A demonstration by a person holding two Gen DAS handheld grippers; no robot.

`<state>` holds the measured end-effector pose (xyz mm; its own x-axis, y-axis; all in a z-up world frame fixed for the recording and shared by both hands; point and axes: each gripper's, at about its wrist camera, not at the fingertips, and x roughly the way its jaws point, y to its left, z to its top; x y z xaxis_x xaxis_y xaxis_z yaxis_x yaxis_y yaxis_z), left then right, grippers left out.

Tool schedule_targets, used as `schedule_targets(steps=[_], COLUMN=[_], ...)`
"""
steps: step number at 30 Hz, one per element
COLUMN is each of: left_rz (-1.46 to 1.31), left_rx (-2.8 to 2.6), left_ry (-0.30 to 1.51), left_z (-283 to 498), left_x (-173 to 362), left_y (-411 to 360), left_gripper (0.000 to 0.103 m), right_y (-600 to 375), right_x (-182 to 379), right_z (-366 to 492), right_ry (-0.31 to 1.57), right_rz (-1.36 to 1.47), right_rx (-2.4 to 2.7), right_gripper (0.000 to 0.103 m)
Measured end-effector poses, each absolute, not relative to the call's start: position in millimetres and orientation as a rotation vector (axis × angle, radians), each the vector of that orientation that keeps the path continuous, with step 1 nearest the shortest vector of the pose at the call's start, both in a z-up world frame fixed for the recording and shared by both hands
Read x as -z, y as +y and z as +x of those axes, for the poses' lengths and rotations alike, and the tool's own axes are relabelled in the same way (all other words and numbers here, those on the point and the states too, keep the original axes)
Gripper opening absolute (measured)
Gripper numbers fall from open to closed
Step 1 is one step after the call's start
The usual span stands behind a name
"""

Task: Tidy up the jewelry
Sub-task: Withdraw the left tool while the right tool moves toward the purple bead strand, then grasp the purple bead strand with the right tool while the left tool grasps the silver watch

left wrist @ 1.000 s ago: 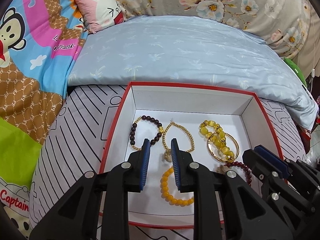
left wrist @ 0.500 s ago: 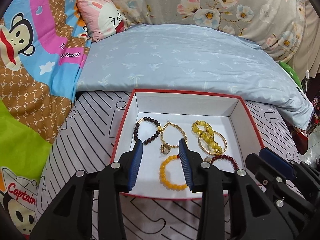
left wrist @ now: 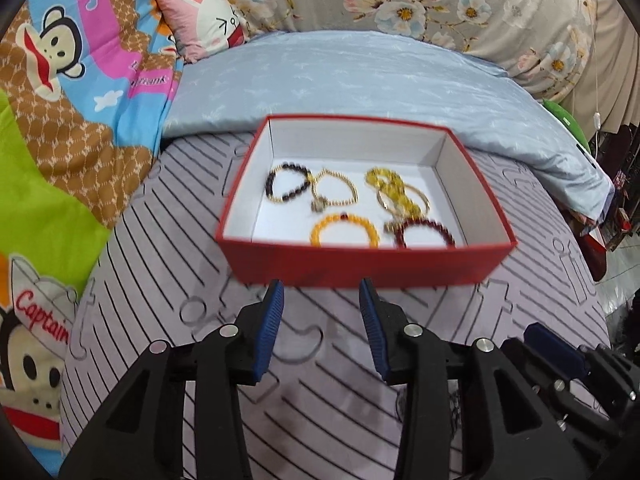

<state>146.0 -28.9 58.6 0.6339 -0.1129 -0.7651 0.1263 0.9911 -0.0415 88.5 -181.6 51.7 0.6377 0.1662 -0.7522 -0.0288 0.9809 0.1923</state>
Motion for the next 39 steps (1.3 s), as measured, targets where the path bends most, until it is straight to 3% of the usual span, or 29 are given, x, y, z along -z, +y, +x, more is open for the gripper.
schedule_targets(steps=[23,27,37,39], left_rz=[-0.012,-0.013,-0.016,-0.013], left_rx=[0.133,0.144,0.194,0.208], left_ry=[0.988,0.991,0.994,0.997], left_z=[110,111,109,108], left_x=[-10,-9,-10,-9], left_y=[-23,-26,-41,-48], left_gripper=[0.037,0.037,0.038,0.042], right_y=[-160,-160,-180,-185], right_x=[0,0,-13,-13], right_z=[74,81,79,78], right_ry=[0.989,0.991,0.956,0.958], right_rz=[0.154,0.134,0.156,0.165], right_rx=[-0.123,-0.108,-0.058,-0.050], right_gripper=[0.026,0.009,0.006,0.006])
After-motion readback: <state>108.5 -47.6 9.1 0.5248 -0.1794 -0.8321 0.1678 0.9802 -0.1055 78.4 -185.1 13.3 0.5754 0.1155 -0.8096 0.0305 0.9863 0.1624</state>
